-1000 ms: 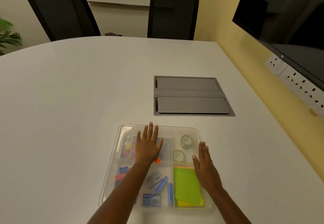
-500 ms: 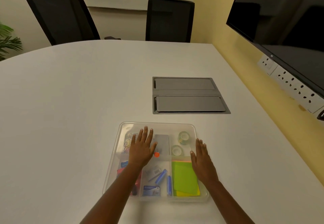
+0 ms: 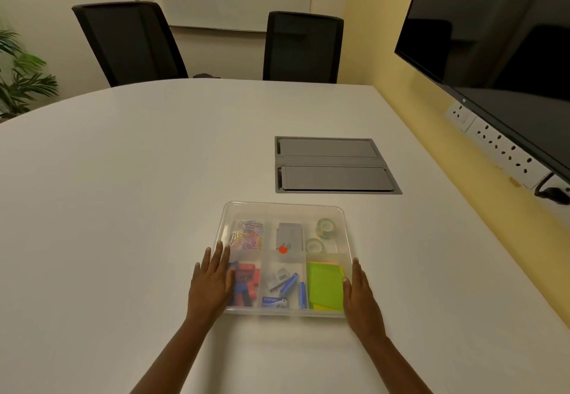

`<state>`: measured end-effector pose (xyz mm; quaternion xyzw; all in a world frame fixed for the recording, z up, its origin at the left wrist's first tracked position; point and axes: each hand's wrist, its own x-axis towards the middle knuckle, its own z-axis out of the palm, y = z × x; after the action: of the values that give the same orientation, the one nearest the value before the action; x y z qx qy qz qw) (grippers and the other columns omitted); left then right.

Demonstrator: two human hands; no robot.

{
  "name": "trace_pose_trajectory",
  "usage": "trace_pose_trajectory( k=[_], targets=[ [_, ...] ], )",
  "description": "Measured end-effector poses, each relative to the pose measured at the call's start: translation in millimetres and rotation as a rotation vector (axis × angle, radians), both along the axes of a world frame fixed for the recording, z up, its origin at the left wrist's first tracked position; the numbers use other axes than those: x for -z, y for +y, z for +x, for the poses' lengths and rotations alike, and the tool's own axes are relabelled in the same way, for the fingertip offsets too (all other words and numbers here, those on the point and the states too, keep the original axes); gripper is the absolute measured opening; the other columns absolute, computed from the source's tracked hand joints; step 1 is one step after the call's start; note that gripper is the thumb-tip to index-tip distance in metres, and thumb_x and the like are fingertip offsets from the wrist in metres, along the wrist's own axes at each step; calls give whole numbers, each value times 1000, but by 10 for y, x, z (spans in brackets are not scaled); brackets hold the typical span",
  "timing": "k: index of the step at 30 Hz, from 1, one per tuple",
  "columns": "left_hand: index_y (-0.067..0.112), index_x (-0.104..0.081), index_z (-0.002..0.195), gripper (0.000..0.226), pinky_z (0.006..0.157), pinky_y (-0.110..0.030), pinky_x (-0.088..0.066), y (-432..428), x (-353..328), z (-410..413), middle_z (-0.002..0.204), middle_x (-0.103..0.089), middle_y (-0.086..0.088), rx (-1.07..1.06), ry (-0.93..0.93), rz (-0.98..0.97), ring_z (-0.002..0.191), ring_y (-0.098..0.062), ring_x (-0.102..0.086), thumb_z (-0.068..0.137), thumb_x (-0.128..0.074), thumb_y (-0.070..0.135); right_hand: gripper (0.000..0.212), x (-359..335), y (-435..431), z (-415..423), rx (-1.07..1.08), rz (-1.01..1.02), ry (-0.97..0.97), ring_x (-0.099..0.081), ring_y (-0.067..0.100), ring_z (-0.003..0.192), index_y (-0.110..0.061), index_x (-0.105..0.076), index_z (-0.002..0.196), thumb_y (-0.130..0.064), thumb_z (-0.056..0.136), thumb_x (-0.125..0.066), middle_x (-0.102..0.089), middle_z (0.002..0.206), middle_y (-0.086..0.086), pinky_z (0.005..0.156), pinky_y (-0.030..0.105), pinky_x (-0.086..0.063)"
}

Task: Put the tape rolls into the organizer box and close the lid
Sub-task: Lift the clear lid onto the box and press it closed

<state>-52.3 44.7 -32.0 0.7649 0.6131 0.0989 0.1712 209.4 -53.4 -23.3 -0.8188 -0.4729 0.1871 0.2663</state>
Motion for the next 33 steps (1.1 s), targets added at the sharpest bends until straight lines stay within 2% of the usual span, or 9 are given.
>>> trace_pose_trajectory(
  k=[1,3,7,10,14,17,21,24,33],
  targets=[
    [15,-6,145,55,119,-41,-13,-32,13,-8,158,-4,-7,-25,-67,-17,146,-24,-5,97,-9,40,50,-5,-6,-2,2,4,0,-33,26,139,-10,-15,146,-19,100,-33,-31,151,13,110,35,-34],
    [14,-9,145,50,119,-40,-19,-70,35,-14,158,-10,-5,-62,-190,-19,146,-23,-11,99,-25,25,50,-8,-10,3,-7,-17,-28,-37,27,136,-11,-13,147,-20,100,-32,-36,148,15,110,36,-36],
    [16,-11,145,52,113,-44,-34,-74,13,1,157,-15,-3,-84,-271,-13,143,-23,-24,98,-30,26,51,-37,3,21,-21,-64,-12,-40,31,134,-12,-10,147,-20,101,-29,-38,147,17,107,39,-38],
    [16,-14,145,50,94,-40,-49,-70,-12,-8,157,-14,0,-92,-288,-12,131,-24,-44,98,-30,24,51,-71,1,22,-34,-68,21,-40,33,134,-11,-8,147,-18,101,-29,-37,148,19,107,41,-37],
    [15,-9,145,52,95,-41,-48,-27,-52,-42,158,-9,-1,-67,-281,-81,134,-25,-40,98,-29,23,52,-64,2,56,-44,-84,42,-40,33,134,-11,-6,147,-19,101,-29,-35,149,20,108,40,-35],
    [12,-12,145,52,94,-42,-49,-61,-79,-13,157,-12,-5,-118,-316,-62,130,-28,-44,98,-30,22,50,-56,0,46,15,-75,168,-50,37,124,-16,-11,148,-20,101,-30,-44,144,18,100,39,-41],
    [4,-31,138,42,101,-47,-43,-162,-7,48,146,-37,-18,-408,-547,-28,128,-36,-45,98,-32,14,37,5,22,-11,214,25,278,-57,42,109,-5,-37,136,-16,100,-33,-59,124,27,90,42,-46],
    [-3,-46,123,32,85,-46,-51,-142,-23,69,119,-60,-25,-493,-640,-34,104,-40,-60,97,-33,11,31,7,72,-11,284,73,317,-59,42,99,4,-48,122,-13,100,-34,-63,111,30,83,41,-46],
    [-6,-51,116,30,82,-43,-49,174,-79,164,112,-62,-25,-530,-700,-34,99,-39,-60,97,-36,11,31,-30,428,129,284,109,354,-58,39,103,5,-49,123,-11,99,-37,-63,115,27,84,38,-44]
  ],
)
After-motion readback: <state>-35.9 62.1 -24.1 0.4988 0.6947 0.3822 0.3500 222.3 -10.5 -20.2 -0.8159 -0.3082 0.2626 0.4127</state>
